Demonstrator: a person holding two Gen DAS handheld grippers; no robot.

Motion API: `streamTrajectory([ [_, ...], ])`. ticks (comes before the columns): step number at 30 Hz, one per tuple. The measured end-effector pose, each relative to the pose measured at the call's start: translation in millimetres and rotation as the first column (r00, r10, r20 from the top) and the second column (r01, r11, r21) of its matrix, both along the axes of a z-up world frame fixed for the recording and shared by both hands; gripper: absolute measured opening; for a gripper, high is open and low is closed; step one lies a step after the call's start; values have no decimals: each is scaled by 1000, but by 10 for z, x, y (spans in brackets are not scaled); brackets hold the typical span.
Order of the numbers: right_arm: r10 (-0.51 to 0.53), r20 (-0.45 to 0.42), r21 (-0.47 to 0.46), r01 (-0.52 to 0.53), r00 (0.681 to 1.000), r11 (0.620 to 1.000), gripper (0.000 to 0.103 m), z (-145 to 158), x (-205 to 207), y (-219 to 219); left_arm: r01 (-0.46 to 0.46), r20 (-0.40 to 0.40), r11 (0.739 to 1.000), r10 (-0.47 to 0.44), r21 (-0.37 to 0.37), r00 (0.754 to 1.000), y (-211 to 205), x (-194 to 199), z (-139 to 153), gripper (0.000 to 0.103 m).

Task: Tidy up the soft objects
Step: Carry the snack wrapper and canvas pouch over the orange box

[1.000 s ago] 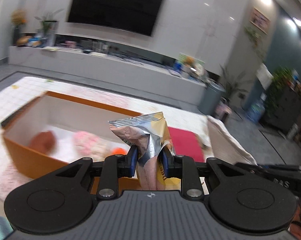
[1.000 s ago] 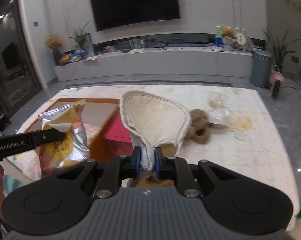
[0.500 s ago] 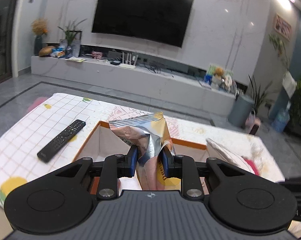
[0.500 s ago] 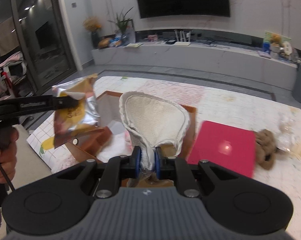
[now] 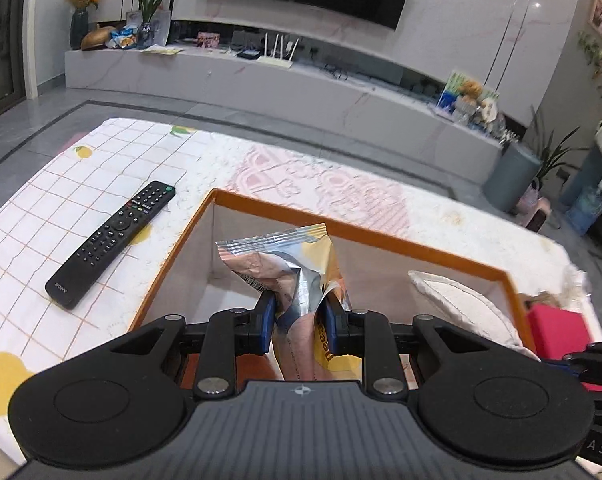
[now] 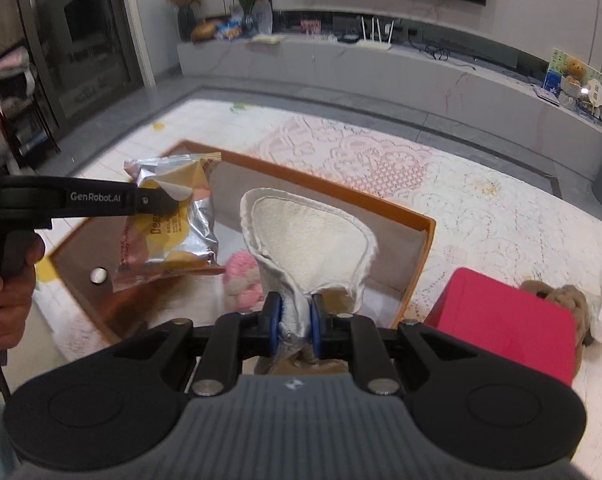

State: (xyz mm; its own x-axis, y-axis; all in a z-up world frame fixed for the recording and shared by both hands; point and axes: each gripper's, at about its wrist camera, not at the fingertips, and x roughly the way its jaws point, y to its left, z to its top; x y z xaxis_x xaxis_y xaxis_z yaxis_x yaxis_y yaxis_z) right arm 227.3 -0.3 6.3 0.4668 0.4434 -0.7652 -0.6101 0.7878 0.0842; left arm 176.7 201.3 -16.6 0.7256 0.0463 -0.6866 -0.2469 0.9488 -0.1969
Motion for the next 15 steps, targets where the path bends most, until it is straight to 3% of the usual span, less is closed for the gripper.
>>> streamTrajectory([
  [6,16,-43,-84,-20,999,996,16,-252,288,228,-34,-94,998,30,-44,995,145,205,-182,29],
  [15,22,-55,-148,-30,998,989,24,-455,394,355,-26,-184,1000,23,-13,983,152,323,-282,29],
])
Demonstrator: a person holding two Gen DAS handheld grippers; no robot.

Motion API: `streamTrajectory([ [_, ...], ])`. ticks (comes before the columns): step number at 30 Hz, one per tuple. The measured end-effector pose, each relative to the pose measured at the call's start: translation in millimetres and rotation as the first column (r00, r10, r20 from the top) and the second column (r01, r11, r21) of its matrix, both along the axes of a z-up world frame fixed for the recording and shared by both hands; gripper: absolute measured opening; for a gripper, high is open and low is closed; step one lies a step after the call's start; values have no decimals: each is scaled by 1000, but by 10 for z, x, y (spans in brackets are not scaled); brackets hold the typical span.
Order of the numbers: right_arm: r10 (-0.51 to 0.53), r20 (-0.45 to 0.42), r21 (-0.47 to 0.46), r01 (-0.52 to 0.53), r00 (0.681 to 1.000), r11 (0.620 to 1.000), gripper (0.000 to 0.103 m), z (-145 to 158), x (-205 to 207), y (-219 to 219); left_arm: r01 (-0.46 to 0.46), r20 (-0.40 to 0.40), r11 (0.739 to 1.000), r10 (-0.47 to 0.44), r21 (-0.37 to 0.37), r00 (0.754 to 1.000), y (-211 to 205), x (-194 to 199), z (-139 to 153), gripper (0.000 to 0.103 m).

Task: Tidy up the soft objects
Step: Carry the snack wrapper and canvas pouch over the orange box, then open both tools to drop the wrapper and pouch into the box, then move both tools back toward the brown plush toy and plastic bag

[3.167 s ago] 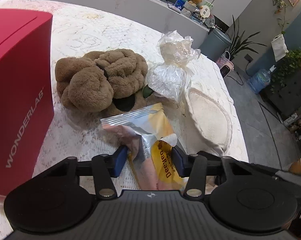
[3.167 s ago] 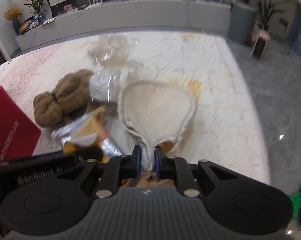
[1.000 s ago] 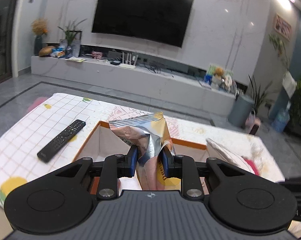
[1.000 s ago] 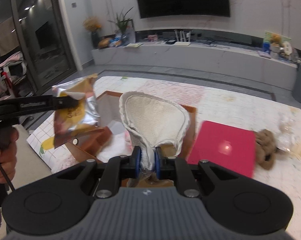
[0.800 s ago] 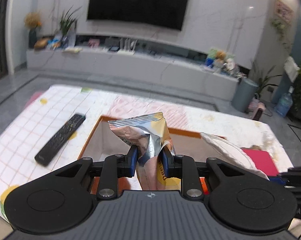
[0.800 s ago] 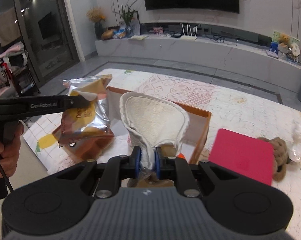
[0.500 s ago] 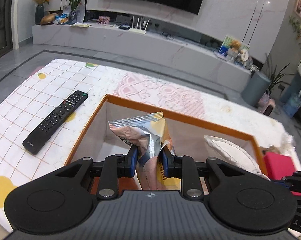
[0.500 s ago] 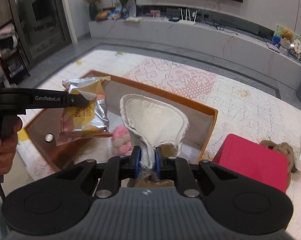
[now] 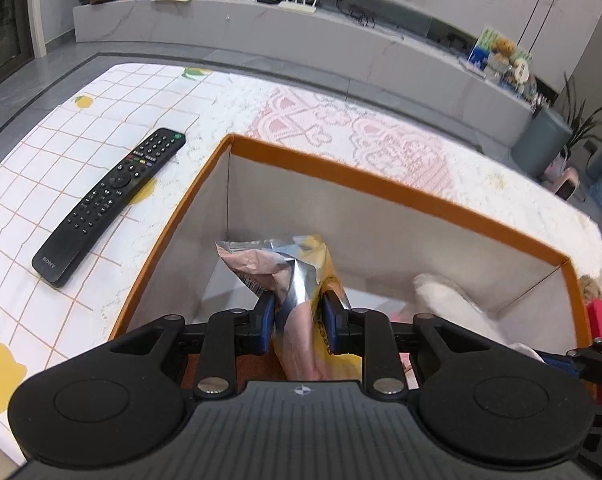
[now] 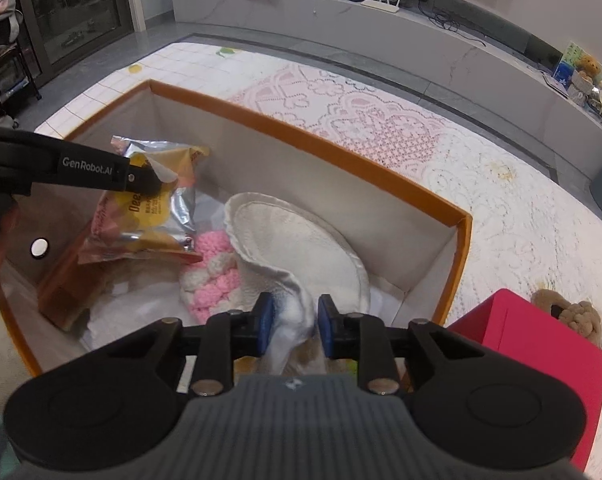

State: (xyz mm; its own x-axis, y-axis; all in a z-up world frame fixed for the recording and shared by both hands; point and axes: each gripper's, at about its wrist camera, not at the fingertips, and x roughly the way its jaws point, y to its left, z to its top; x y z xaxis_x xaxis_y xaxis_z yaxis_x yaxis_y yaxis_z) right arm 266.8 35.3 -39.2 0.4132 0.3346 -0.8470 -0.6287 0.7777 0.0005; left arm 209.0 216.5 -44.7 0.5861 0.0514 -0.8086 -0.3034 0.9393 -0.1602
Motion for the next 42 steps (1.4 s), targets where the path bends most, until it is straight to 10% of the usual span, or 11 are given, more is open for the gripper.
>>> streamTrajectory([
  [21,14,48,78,-18,999,997,63,321,-254,-64,46,105,997,-53,68,993,-181,-375,449,42],
  [42,-61,195,264,7,979,964,68,1049,-1120,-702,165,332,948,-254,273,909,-1016,-1366,1055,44],
])
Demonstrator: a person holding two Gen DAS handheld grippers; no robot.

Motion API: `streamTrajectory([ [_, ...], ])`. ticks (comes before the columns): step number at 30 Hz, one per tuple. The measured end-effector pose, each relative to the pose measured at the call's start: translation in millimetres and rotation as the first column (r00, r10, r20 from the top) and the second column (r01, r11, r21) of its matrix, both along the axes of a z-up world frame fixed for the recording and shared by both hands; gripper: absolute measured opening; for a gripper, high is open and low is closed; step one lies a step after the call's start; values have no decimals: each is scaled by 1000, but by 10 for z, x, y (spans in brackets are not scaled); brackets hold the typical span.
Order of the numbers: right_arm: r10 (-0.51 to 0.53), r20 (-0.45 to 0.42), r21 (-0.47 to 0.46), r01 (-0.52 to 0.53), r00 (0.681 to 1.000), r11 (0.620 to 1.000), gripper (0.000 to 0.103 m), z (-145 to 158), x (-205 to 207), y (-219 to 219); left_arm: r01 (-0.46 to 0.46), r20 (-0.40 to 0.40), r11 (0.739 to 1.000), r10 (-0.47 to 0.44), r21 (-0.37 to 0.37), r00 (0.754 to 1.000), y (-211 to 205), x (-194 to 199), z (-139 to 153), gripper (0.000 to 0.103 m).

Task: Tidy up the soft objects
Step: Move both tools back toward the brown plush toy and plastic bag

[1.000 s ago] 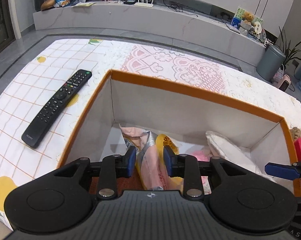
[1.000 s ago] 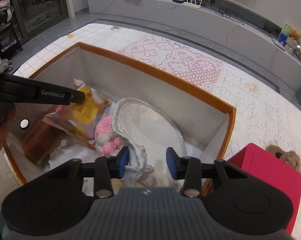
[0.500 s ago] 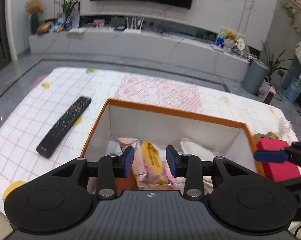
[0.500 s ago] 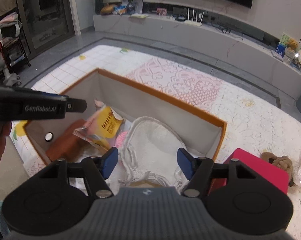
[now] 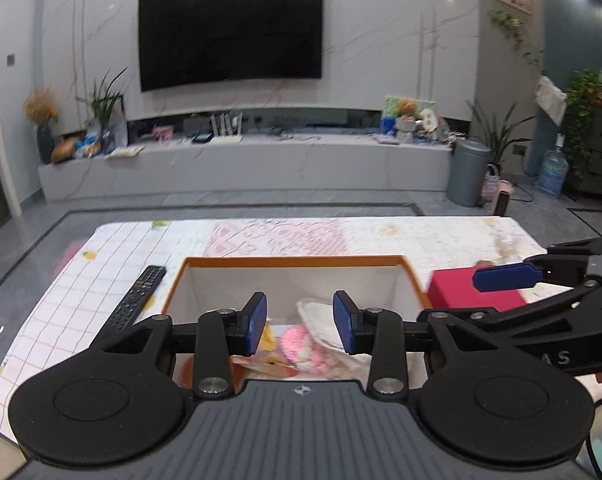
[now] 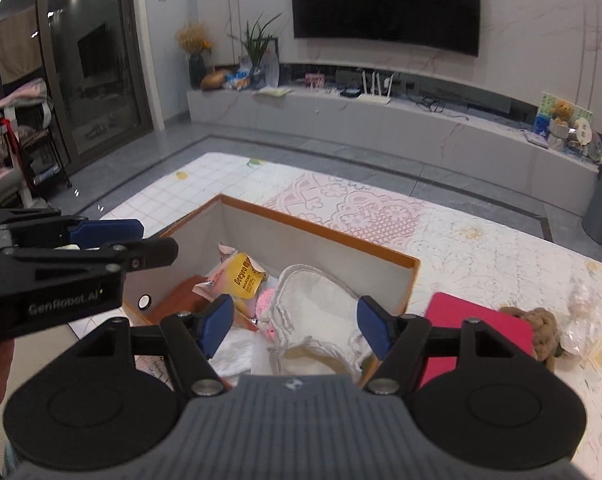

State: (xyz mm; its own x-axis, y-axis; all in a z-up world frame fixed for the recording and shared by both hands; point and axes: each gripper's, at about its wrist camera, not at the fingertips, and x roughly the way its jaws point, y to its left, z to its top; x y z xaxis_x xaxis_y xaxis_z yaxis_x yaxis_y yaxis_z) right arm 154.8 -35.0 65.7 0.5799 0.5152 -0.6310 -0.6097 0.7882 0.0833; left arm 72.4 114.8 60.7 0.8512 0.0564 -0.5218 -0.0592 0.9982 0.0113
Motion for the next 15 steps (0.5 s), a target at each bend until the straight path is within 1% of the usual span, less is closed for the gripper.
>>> streamTrajectory([
  [7,-73,33,13,73,997,997,71,-1,-352,-460,95,24,995,-96,25,995,-473,-198,-53,44],
  [11,-134,25,15,133,991,991,71,-54,-503,-788,165,13,986,-165,23,986,-769,-245,-118,44],
  [15,-211,6,12,211,977,977,71,-137,-603,-1142,227,-12,974,-226,12,974,-1039,-233,-211,44],
])
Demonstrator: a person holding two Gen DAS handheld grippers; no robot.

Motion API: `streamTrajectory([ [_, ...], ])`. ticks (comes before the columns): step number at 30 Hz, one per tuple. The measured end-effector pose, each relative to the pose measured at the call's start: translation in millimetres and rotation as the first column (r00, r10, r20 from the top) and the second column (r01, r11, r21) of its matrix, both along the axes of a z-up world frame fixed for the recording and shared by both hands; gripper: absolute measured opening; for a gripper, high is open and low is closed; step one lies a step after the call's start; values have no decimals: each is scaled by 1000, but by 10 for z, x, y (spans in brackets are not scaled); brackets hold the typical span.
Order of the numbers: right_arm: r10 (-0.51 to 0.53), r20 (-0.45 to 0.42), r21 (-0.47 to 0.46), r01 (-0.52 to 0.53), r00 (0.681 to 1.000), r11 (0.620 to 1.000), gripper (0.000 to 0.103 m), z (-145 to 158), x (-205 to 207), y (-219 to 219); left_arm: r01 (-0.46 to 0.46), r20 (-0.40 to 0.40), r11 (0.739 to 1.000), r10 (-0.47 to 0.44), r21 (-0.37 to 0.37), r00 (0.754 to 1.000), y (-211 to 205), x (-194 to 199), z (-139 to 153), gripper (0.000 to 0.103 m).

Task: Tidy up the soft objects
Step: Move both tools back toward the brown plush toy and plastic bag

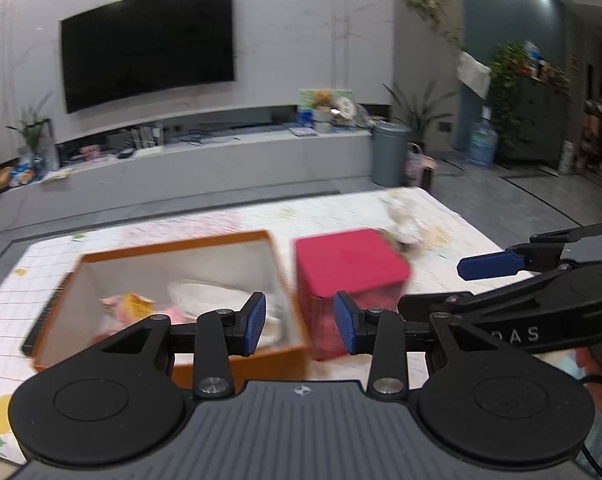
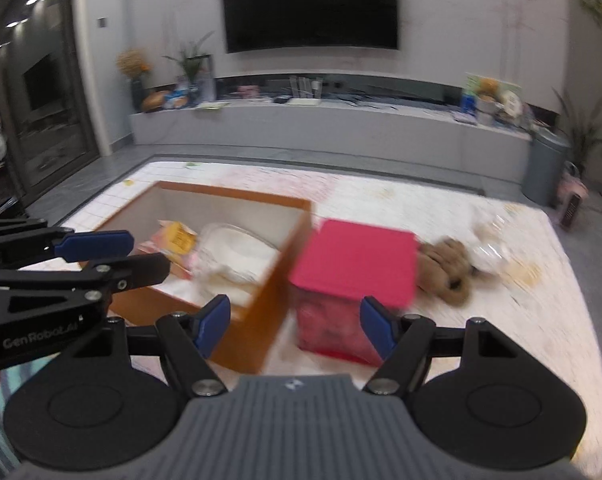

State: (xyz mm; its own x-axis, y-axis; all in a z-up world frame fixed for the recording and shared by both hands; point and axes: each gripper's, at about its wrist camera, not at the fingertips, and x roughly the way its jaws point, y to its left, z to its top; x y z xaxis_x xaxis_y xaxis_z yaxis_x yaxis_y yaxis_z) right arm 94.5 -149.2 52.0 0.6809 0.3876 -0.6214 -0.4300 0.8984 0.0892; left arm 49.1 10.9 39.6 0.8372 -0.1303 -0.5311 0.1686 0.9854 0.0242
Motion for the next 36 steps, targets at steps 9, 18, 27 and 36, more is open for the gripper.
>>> streamTrajectory([
  [9,-140,-44,-51,138,989,989,71,-235,-99,-685,139,-76,990,-141,-27,987,-623,97,-201,44],
  [18,-261,-97,-51,257,960,965,73,-448,45,-1328,220,-133,975,-222,-31,966,-1126,298,-330,44],
  [27,-286,-94,-52,283,953,958,78,-528,330,-1682,274,-189,962,-269,2,944,-1494,663,-389,44],
  [36,-223,-108,-86,215,969,973,78,-578,847,-1841,293,-338,956,-275,4,900,-1691,1283,-462,44],
])
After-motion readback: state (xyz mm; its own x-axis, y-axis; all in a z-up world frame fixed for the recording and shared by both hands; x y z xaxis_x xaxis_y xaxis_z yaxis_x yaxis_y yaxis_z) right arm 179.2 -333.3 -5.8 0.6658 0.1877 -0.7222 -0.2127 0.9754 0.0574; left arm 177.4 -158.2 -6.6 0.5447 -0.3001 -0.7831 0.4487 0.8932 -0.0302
